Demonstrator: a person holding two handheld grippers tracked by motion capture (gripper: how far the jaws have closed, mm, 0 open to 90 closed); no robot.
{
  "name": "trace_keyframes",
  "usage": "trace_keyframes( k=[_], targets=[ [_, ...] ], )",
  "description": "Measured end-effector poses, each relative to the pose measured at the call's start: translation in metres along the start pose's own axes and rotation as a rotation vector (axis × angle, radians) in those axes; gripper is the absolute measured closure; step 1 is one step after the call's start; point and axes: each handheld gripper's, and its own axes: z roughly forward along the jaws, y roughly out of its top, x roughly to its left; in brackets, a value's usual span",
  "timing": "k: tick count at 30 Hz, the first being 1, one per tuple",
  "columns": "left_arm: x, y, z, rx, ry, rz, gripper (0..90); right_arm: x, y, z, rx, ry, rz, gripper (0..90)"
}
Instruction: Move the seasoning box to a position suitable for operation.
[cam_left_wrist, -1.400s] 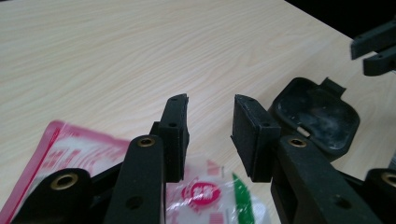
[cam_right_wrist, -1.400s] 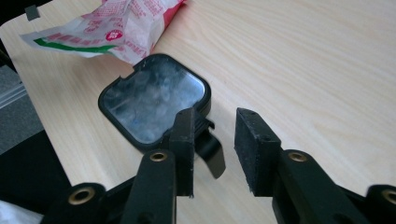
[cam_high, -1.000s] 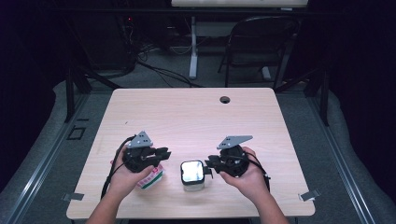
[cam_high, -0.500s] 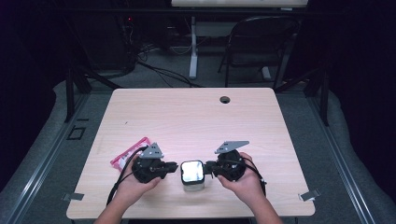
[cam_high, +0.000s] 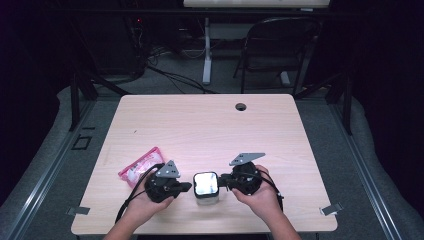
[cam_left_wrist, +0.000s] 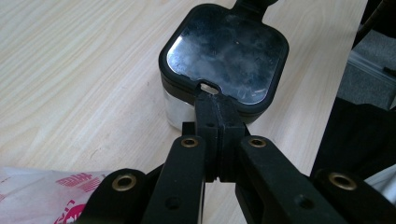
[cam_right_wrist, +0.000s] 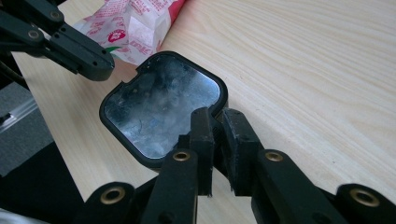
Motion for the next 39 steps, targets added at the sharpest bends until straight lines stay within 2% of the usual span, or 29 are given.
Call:
trace_keyframes(
  k=[8, 20, 34, 39],
  targets=[
    [-0.003, -0.001, 0.006, 0.026, -0.017, 0.013, 90.0, -0.003, -0.002, 0.000, -0.012, 0.017, 0.030, 84.2],
    [-0.004, -0.004, 0.012, 0.051, -0.025, 0.018, 90.0, -0.003, -0.003, -0.001, -0.009, 0.021, 0.031, 84.3],
    [-0.001, -0.003, 0.007, 0.023, -0.047, -0.002, 90.0, -0.004, -0.004, -0.002, -0.009, 0.023, 0.034, 84.5],
    [-0.002, 0.000, 0.005, 0.012, -0.040, -0.002, 90.0, -0.004, -0.004, -0.002, -0.006, 0.020, 0.037, 84.6]
  ],
)
